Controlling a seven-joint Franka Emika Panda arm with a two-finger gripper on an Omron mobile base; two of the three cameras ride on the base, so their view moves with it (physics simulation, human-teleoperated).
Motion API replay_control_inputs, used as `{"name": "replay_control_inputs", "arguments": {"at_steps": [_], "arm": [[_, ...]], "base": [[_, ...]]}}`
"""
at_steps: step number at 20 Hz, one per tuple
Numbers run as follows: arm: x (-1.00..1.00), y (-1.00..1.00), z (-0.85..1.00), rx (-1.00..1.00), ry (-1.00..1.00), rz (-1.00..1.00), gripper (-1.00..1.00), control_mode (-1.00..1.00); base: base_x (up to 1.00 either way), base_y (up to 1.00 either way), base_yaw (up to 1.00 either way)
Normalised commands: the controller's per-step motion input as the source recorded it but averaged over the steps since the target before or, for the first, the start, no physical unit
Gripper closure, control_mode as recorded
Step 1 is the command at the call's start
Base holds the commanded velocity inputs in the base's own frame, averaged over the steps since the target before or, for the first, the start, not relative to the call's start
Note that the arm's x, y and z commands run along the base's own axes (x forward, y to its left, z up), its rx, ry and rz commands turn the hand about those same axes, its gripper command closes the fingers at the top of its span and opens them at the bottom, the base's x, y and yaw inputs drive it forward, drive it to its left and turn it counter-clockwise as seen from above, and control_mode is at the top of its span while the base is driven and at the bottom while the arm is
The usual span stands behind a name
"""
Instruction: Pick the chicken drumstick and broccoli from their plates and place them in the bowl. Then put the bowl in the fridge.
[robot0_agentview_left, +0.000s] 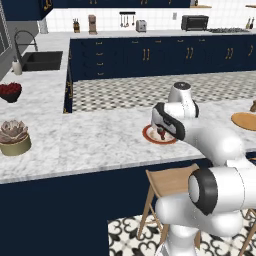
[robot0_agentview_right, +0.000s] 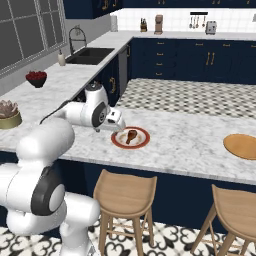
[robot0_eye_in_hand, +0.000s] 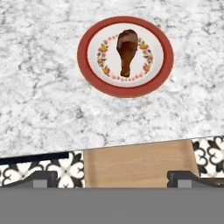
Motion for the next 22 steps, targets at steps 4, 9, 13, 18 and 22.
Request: {"name": "replay_control_inputs", "arguments": {"at_steps": [4, 9, 13, 18, 22], "arm": [[0.78, -0.43, -0.33, 0.00, 0.05, 0.00, -1.00, -1.00], [0.71, -0.26, -0.44, 0.00, 0.02, 0.00, -1.00, -1.00], [0.49, -0.02, -0.43, 0.00, 0.00, 0.00, -1.00, -1.00], [0.51, -0.06, -0.47, 0.00, 0.00, 0.00, -1.00, -1.00], [0.51, -0.12, -0.42, 0.00, 0.00, 0.00, -1.00, -1.00]], "base": [[0.00, 0.00, 0.00], [0.00, 0.00, 0.00], [0.00, 0.00, 0.00], [0.00, 0.00, 0.00], [0.00, 0.00, 0.00]]}}
